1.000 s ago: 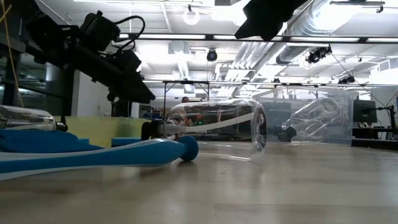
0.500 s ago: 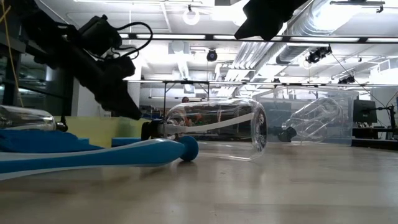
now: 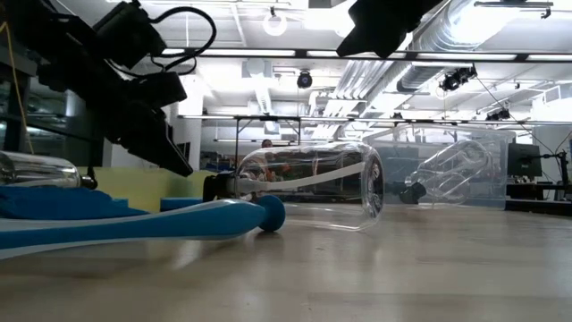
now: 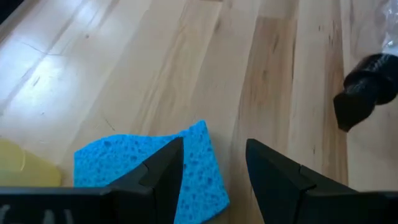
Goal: Pick & Place Kitchen Sink Supplies
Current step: Put the blue sponge into the yellow bin
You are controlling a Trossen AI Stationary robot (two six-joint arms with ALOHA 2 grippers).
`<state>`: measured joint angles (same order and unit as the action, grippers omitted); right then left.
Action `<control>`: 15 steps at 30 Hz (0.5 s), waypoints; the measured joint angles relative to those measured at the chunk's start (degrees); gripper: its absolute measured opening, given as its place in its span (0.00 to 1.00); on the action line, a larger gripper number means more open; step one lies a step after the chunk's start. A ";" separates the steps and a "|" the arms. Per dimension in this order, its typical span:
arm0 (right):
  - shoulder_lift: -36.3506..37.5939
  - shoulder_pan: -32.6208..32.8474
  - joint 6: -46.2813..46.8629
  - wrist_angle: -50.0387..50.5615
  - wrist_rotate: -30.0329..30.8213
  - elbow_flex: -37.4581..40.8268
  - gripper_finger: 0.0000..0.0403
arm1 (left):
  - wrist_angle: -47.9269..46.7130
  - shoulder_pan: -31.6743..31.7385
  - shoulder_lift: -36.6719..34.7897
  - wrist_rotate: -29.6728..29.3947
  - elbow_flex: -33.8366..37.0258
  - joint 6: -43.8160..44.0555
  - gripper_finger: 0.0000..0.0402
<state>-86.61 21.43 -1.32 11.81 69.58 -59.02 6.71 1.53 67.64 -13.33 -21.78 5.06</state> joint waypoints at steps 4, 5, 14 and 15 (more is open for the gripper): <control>0.00 -0.01 0.04 0.00 0.00 0.00 0.53 | -1.08 -3.02 0.00 -4.24 0.00 1.35 0.42; 0.00 0.00 0.04 0.00 0.00 0.00 0.53 | -1.84 -3.64 0.00 -5.35 0.00 1.72 0.42; 0.00 -0.02 1.18 0.04 -1.54 0.00 0.53 | -5.28 -5.83 0.22 -7.16 0.00 5.71 0.42; 0.00 -0.02 1.18 0.03 -1.65 0.00 0.53 | -5.26 -5.83 0.22 -7.18 0.00 5.71 0.42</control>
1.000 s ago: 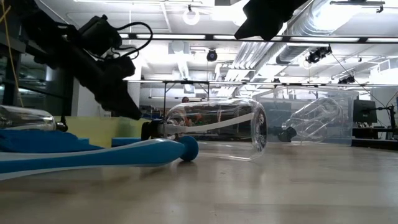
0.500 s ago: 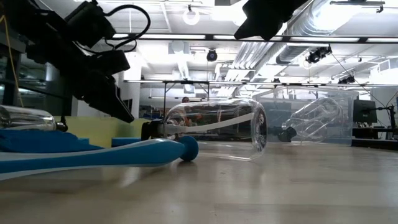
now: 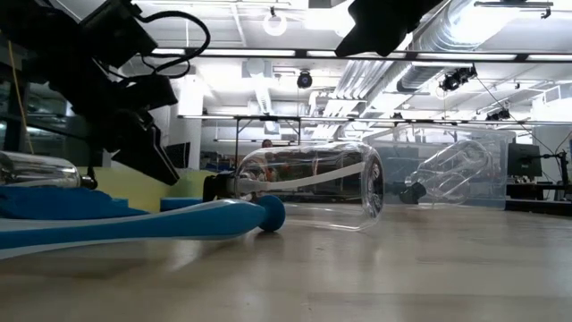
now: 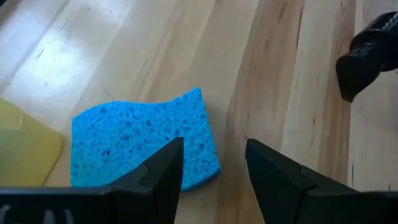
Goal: Pick & Place Kitchen Sink Supplies
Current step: Put the blue sponge into the yellow bin
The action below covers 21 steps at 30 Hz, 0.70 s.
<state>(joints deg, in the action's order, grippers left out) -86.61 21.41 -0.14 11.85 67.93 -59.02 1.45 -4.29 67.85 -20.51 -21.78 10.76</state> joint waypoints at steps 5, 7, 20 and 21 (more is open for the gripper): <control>0.00 0.00 0.17 0.00 -0.03 0.00 0.53 | 0.08 0.02 1.27 -0.02 -0.04 0.00 0.42; 0.00 0.00 0.23 0.01 -0.13 0.00 0.53 | 0.16 0.04 2.72 0.17 -0.04 0.02 0.42; 0.00 0.00 0.37 0.03 -0.59 0.00 0.53 | 3.69 0.07 9.96 -2.12 -0.06 0.01 0.42; 0.00 0.00 0.37 0.03 -0.63 0.00 0.53 | 3.94 0.07 10.56 -2.10 -0.07 0.04 0.42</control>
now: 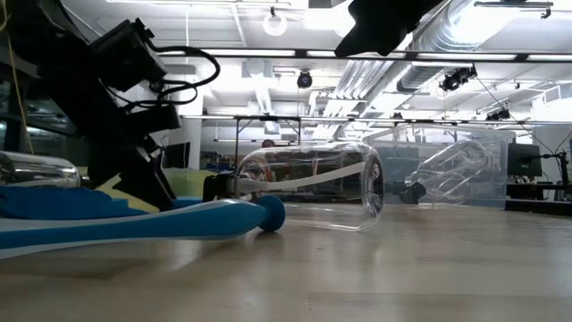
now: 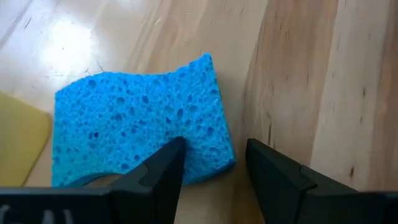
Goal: Pick & Place Kitchen Sink Supplies
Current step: Put the blue sponge into the yellow bin
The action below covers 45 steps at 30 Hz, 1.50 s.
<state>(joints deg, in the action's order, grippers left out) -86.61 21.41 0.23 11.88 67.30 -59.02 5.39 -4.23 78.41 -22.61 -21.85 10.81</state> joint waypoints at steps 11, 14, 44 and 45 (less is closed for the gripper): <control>0.00 0.00 1.94 1.47 -0.23 0.00 0.53 | 2.54 -0.04 4.13 -1.74 -0.20 1.57 0.31; 0.00 0.00 3.03 2.57 -0.23 0.00 0.53 | 2.35 -0.04 4.14 -1.18 -0.15 2.45 0.20; 0.00 -7.50 24.21 -0.57 -29.09 0.00 0.53 | 1.09 -14.56 4.39 -24.13 -18.67 -15.11 0.00; 0.00 -7.78 24.87 -1.78 -29.63 0.00 0.53 | 1.33 -14.88 4.37 -26.40 -19.32 -15.57 0.00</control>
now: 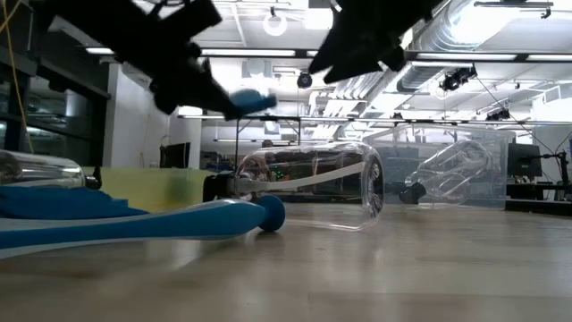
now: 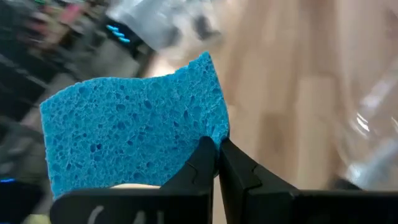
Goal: Pick & Place Kitchen Sink Supplies
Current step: Put the blue sponge into the yellow bin
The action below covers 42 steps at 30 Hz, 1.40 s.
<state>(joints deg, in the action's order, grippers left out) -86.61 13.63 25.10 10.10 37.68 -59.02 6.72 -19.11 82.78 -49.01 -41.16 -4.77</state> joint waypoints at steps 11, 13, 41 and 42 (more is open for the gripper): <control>0.00 1.23 -4.64 -25.33 1.93 4.19 0.53 | 12.25 -0.80 -0.02 -10.54 -0.88 -6.95 0.00; -0.02 1.69 -6.77 -34.82 1.42 8.76 0.53 | 13.88 -0.79 -0.02 -10.58 -0.87 -8.10 0.00; -8.57 1.34 -18.95 -86.42 7.83 24.04 0.53 | 47.61 5.40 11.90 -9.41 -0.92 -22.38 0.00; -8.72 1.17 -18.72 -86.32 9.02 23.90 0.53 | 47.58 5.58 11.94 -9.36 -0.92 -22.35 0.00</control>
<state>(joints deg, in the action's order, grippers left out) -95.33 14.80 6.38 -76.22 46.70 -35.12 54.30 -13.53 94.73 -58.36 -42.09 -27.11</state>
